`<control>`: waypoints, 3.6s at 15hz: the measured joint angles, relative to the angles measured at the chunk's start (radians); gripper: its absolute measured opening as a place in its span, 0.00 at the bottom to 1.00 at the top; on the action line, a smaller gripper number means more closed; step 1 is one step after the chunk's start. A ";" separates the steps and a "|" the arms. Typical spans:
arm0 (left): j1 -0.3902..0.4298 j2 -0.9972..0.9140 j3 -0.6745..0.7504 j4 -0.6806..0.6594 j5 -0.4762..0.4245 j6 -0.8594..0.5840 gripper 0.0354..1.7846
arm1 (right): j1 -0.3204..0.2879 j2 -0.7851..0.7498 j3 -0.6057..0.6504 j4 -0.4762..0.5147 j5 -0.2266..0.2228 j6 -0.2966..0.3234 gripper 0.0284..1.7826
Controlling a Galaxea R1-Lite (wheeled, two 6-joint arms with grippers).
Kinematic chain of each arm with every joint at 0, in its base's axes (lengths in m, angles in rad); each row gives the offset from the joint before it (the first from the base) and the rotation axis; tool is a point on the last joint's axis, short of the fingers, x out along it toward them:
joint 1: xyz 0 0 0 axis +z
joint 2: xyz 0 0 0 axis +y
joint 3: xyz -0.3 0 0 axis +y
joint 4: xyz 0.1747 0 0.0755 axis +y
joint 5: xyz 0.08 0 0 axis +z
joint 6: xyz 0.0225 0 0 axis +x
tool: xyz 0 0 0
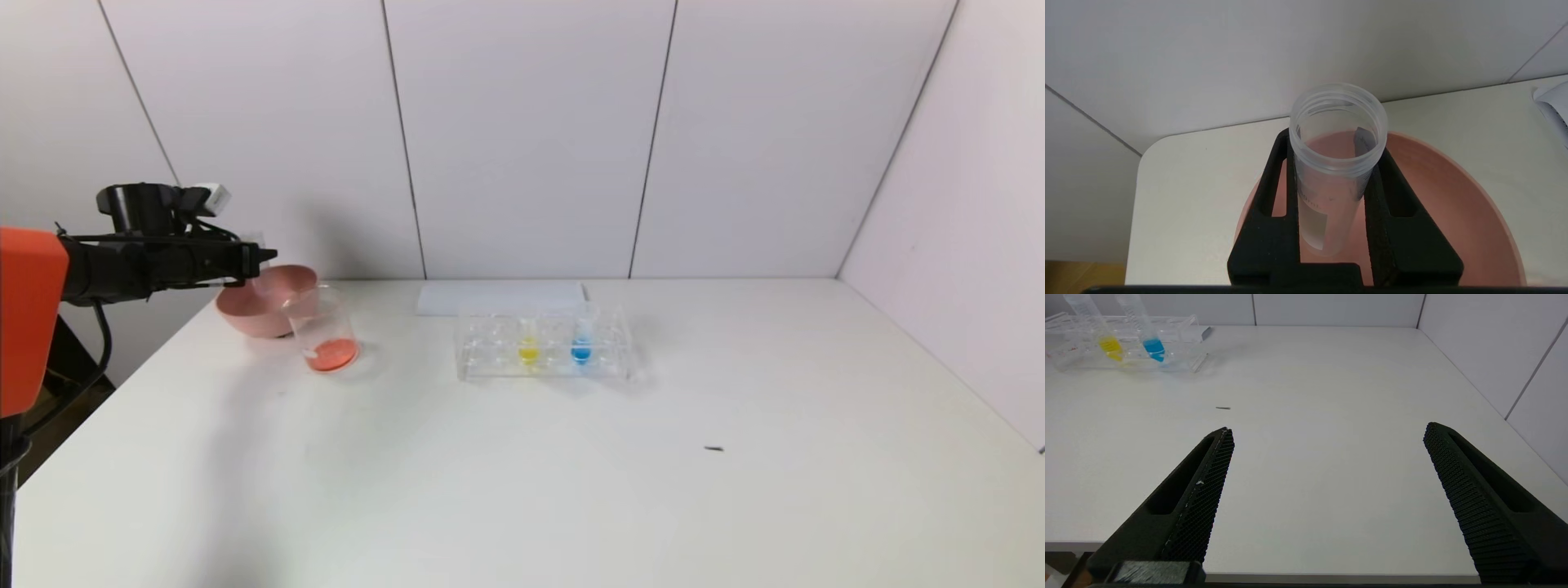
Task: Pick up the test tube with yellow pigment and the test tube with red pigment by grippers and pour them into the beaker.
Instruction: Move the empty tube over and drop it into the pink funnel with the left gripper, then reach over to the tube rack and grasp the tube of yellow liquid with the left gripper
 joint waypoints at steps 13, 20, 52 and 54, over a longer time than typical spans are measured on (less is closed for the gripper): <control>0.003 -0.013 0.009 -0.006 0.000 -0.001 0.98 | 0.000 0.000 0.000 0.000 0.000 0.000 0.95; 0.005 -0.132 0.111 -0.031 0.000 -0.011 0.99 | 0.000 0.000 0.000 0.000 0.000 0.000 0.95; -0.274 -0.789 0.734 -0.036 0.058 -0.064 0.99 | 0.000 0.000 0.000 0.000 0.000 0.000 0.95; -0.303 -0.824 0.765 -0.036 0.078 -0.075 0.99 | 0.000 0.000 0.000 0.000 0.000 0.000 0.95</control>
